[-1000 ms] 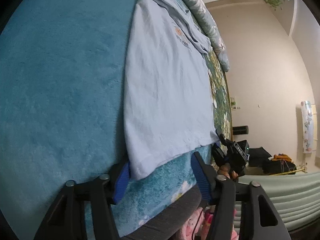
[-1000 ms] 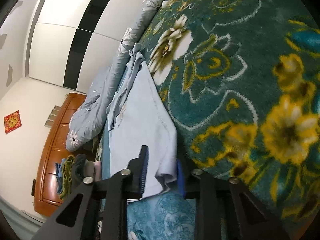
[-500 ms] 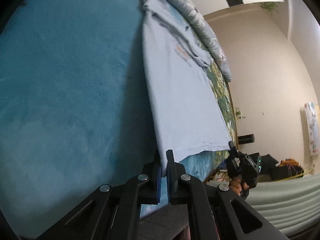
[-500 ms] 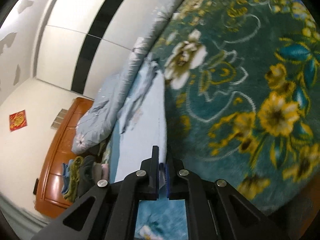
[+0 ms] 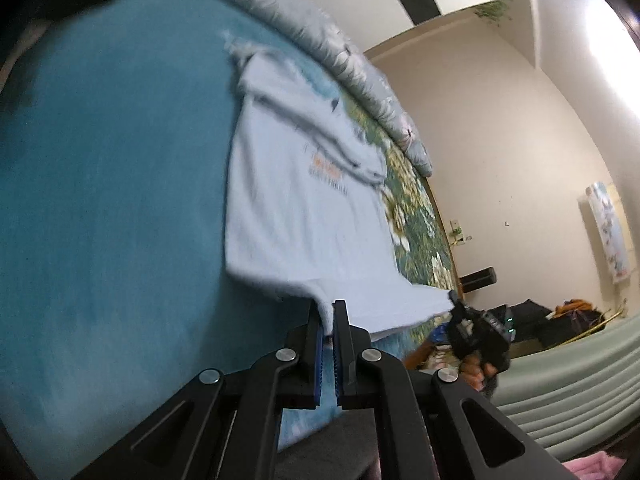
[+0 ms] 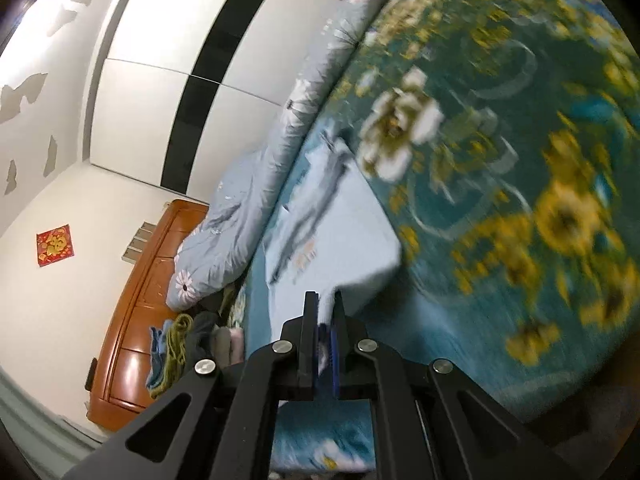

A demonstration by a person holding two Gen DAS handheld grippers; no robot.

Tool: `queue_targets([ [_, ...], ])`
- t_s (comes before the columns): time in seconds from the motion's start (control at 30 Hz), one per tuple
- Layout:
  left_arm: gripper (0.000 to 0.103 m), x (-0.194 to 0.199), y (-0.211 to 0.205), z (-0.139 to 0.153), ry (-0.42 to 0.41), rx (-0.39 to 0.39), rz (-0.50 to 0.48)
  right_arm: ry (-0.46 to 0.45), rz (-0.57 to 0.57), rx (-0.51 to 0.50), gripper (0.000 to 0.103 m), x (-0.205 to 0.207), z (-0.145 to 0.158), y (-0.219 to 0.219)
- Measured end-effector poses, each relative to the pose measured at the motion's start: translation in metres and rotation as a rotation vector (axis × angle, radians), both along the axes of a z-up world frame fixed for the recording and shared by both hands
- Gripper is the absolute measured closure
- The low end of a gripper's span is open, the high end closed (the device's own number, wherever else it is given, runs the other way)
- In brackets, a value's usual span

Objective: Fold clothes

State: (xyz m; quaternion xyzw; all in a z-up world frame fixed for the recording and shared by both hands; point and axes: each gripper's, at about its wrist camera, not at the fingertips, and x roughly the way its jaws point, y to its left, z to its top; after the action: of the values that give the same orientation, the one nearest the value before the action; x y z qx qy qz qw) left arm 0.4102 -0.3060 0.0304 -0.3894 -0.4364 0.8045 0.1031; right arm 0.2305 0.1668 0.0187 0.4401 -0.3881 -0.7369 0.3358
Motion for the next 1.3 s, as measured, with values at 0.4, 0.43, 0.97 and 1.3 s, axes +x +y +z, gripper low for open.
queue_targets([
  [0.4,0.099,-0.108,-0.063,0.031,0.083,-0.162,0.049,0.096,0.059,0.116,0.099,-0.121,0.056,-0.081],
  [0.43,0.099,-0.119,-0.068,0.032,0.082,-0.166,0.059,0.097,0.058,0.123,0.099,-0.133,0.057,-0.087],
  [0.97,0.099,-0.278,-0.145,-0.015,-0.07,-0.088,0.24,-0.027,0.055,0.286,0.099,-0.3,0.027,-0.18],
  [1.3,0.098,-0.322,-0.186,-0.055,-0.153,0.058,0.338,-0.121,0.05,0.325,0.097,-0.34,-0.012,-0.206],
])
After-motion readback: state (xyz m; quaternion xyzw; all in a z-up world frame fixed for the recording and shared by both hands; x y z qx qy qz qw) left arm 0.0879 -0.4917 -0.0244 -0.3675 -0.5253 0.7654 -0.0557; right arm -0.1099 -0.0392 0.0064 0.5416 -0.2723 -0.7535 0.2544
